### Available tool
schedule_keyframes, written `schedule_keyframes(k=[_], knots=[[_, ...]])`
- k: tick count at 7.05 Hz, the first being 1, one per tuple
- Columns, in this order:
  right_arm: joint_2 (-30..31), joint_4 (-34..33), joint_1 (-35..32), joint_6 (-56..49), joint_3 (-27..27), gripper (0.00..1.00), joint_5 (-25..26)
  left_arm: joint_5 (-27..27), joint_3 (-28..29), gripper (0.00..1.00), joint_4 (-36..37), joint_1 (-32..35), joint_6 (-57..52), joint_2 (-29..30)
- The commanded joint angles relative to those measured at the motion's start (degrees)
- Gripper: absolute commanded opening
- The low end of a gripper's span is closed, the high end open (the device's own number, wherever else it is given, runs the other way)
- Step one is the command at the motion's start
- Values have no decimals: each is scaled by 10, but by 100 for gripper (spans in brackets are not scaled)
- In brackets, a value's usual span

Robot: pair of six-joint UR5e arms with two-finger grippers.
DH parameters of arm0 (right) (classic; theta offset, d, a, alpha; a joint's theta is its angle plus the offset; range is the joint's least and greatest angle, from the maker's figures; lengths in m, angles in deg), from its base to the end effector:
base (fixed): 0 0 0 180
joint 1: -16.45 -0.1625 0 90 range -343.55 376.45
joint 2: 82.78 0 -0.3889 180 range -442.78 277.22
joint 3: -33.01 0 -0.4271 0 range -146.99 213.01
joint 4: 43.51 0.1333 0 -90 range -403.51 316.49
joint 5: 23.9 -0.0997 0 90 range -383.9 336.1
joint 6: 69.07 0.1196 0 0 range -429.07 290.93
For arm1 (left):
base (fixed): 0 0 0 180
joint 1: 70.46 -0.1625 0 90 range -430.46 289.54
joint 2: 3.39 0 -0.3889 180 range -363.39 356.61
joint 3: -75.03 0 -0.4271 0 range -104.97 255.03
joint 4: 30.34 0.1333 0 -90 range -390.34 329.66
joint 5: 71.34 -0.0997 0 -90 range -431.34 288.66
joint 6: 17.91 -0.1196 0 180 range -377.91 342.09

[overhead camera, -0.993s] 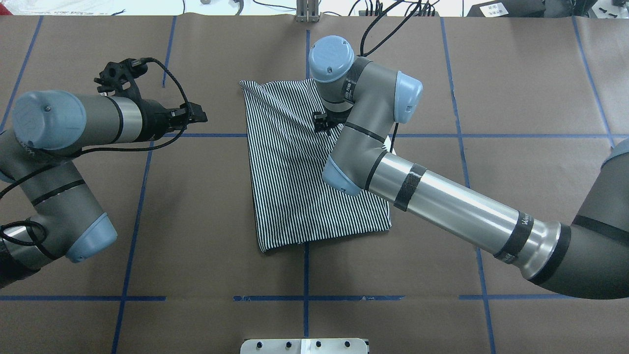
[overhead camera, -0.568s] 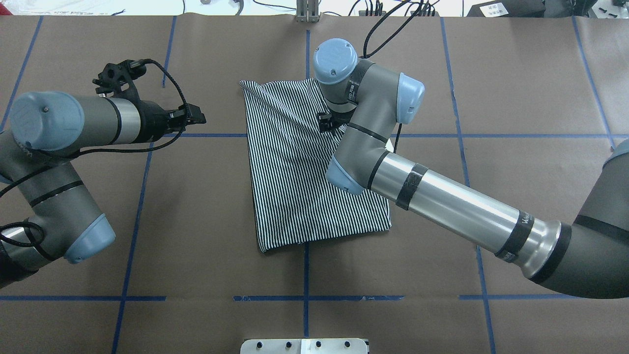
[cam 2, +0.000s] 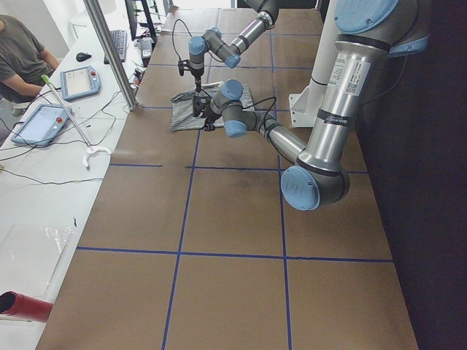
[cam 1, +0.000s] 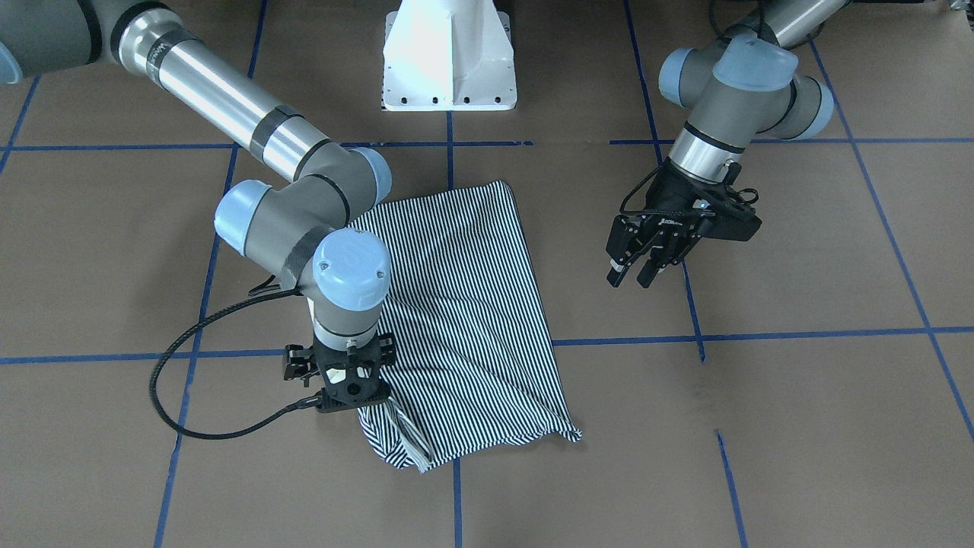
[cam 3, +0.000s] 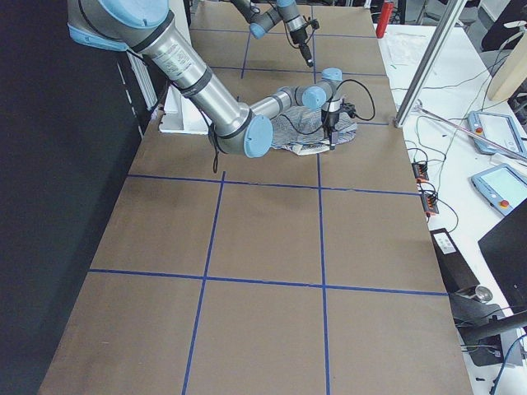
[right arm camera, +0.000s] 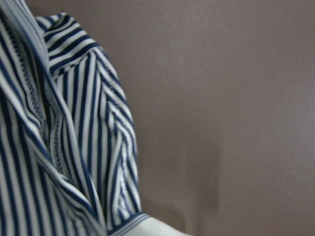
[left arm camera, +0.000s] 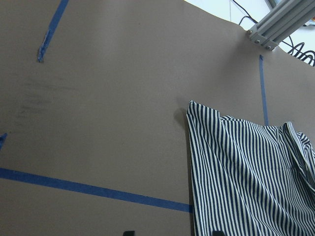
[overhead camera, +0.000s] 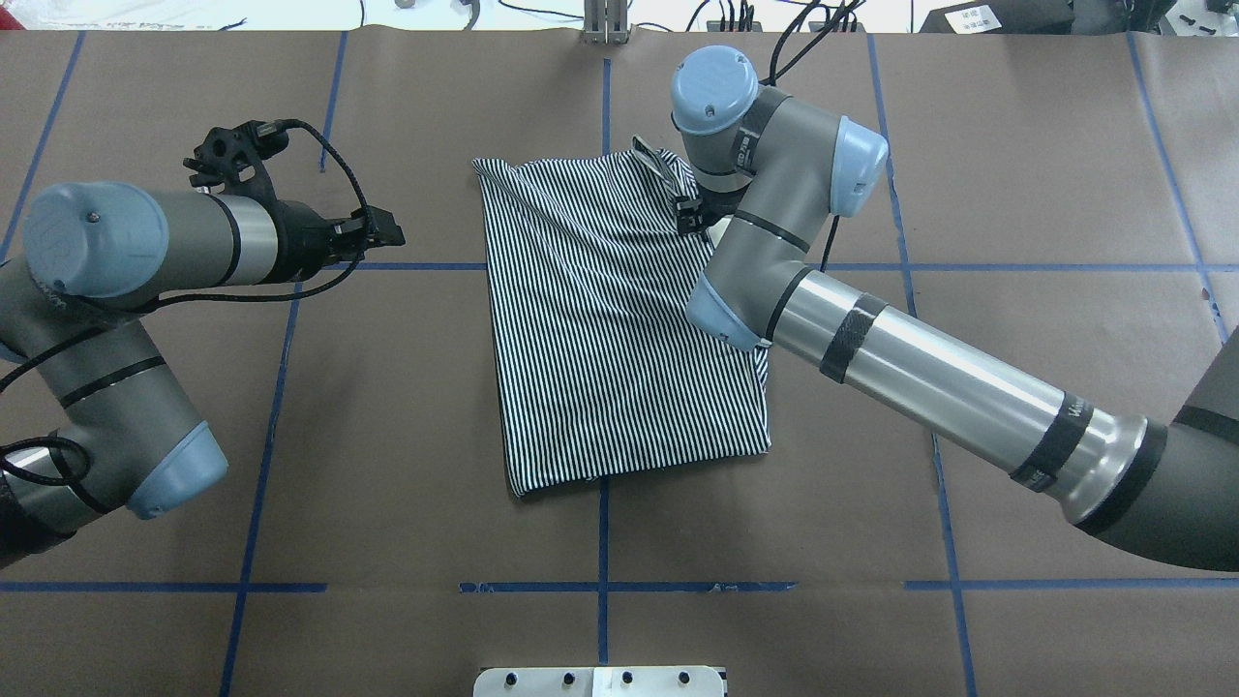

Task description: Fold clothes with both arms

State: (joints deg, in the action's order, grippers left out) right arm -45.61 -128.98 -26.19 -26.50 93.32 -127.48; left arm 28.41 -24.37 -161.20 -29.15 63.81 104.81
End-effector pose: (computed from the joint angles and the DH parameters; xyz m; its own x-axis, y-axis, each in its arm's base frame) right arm -0.5503 -0.6497 0.2863 0.8666 -0.1752 0.4673 0.0886 0.9755 0.2013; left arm 0.4108 -0.5115 0.2846 0.3496 -0.1183 -0.9294 0.4870 0.8704 0.0724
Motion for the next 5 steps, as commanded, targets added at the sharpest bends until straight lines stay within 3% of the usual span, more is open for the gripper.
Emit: schedule_keyframes(k=[1,3,5], knots=[[-2,0,-24,-20,1,100,-5,0,1,61,0,1,-1,-3],[0,-5,-24,-3,40,100,-44,1,-7,61,0,1,-2,-3],[77,-1,5,179,177,100,-48,2,-11,61,0,1,-1,-2]])
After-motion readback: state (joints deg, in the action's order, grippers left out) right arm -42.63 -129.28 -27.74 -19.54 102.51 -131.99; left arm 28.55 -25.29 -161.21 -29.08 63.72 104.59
